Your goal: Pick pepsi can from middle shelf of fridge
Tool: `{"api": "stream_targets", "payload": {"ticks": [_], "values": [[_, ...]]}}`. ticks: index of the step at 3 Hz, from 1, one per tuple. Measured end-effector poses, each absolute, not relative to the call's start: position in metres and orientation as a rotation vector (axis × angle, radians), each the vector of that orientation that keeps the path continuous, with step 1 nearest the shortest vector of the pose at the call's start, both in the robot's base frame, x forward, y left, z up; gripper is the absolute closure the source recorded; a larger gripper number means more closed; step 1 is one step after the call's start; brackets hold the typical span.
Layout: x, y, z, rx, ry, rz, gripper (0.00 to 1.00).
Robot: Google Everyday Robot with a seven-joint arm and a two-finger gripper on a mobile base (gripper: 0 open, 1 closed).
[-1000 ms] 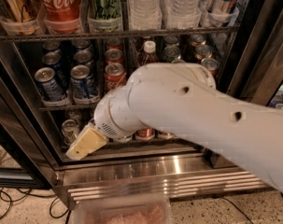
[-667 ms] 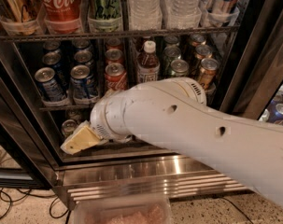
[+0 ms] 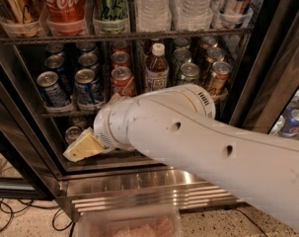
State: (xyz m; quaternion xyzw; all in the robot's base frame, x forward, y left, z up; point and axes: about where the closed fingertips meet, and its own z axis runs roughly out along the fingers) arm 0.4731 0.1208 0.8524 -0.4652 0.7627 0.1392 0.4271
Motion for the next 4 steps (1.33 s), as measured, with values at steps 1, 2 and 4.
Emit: {"api": "stream_targets", "payload": {"ticks": [1, 2, 4], "values": [[0.478, 0.123, 0.85, -1.125, 1.887, 0.32, 0.0], [0.481, 0.125, 0.849, -1.102, 1.876, 0.306, 0.0], [0.484, 0.086, 0.862, -0.931, 1.816, 0.247, 0.0]]}}
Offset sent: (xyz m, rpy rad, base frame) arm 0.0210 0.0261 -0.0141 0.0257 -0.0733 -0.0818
